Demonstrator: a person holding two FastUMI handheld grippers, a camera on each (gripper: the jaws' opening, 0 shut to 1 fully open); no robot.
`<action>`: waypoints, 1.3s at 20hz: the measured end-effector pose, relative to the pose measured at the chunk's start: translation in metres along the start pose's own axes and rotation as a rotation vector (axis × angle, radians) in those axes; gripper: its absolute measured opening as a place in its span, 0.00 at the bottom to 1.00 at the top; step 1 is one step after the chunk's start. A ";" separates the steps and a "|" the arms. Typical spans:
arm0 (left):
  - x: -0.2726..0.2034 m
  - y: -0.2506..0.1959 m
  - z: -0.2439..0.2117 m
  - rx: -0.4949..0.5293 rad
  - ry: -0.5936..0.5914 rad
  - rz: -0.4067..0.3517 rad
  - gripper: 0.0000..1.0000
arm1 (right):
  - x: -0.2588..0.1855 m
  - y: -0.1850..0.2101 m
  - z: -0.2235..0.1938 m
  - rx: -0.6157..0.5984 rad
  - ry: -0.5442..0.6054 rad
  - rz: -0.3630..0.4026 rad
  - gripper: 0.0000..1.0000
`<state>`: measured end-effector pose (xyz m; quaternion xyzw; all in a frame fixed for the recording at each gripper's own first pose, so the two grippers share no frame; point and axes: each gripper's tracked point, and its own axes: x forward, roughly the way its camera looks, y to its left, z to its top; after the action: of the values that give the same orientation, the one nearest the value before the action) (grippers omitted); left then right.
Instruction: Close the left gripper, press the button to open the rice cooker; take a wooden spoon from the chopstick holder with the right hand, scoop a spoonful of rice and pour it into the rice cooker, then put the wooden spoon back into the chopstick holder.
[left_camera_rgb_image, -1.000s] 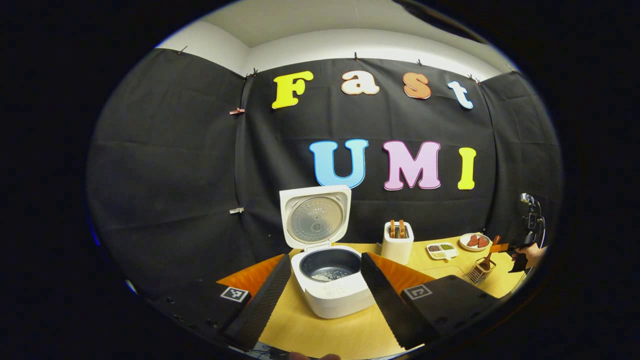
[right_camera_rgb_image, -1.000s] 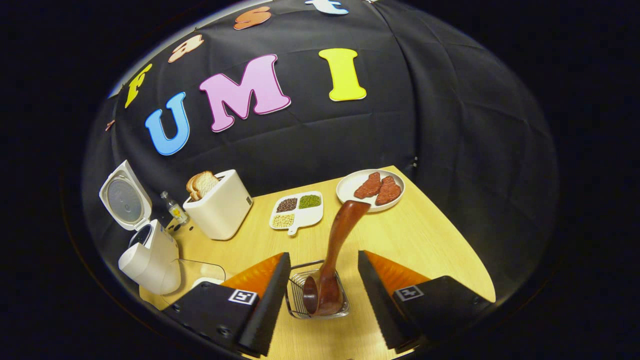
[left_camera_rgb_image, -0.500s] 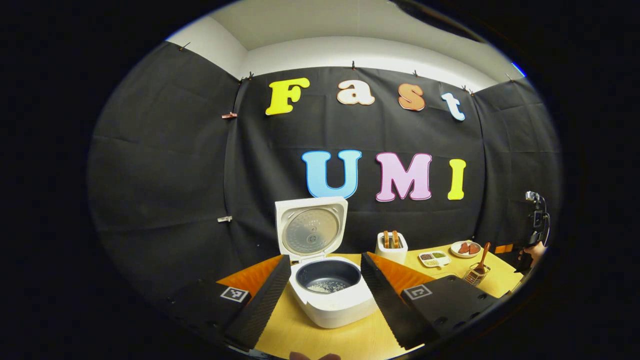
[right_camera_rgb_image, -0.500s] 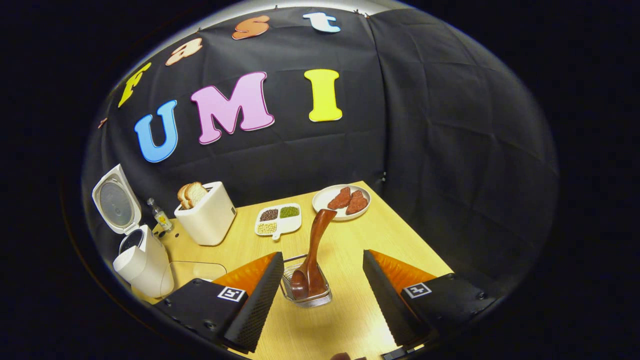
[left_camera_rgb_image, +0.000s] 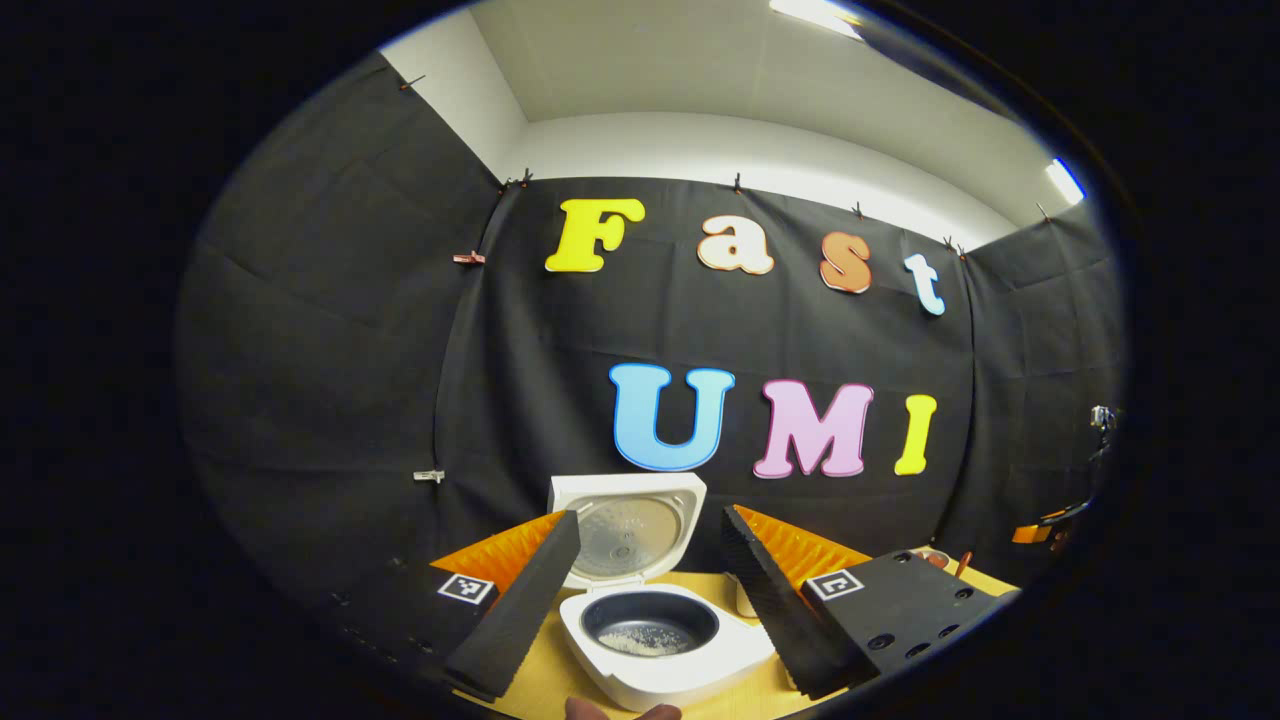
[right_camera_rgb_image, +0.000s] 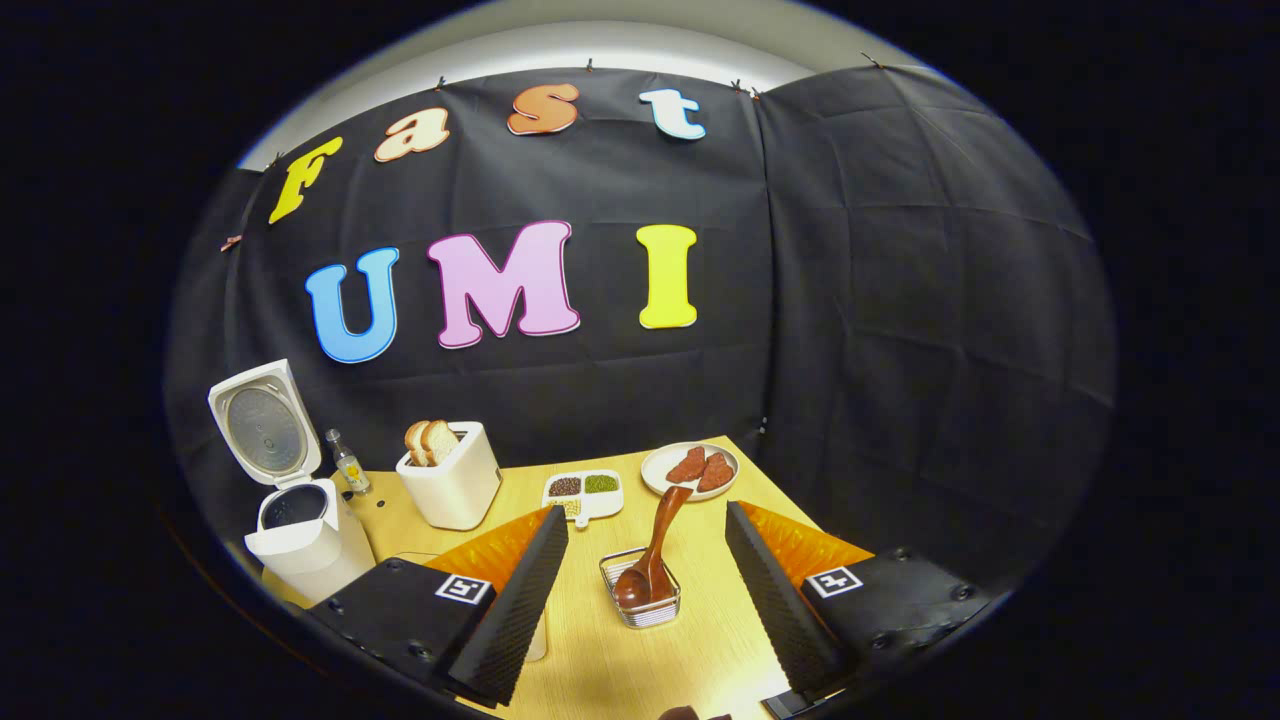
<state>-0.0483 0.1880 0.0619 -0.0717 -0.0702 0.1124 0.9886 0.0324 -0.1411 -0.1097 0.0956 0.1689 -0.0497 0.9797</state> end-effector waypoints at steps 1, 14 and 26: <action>0.011 0.005 0.007 0.002 -0.018 0.011 0.98 | -0.008 0.009 0.007 0.016 -0.005 0.014 0.98; 0.189 0.005 0.047 0.039 -0.109 0.018 0.95 | -0.082 0.063 0.063 -0.060 -0.115 0.065 0.98; 0.301 0.027 -0.058 0.122 0.104 0.104 0.95 | -0.125 0.027 0.056 -0.026 -0.128 -0.047 0.98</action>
<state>0.2457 0.2769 0.0376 -0.0205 -0.0081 0.1637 0.9863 -0.0634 -0.1181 -0.0103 0.0757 0.1088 -0.0764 0.9882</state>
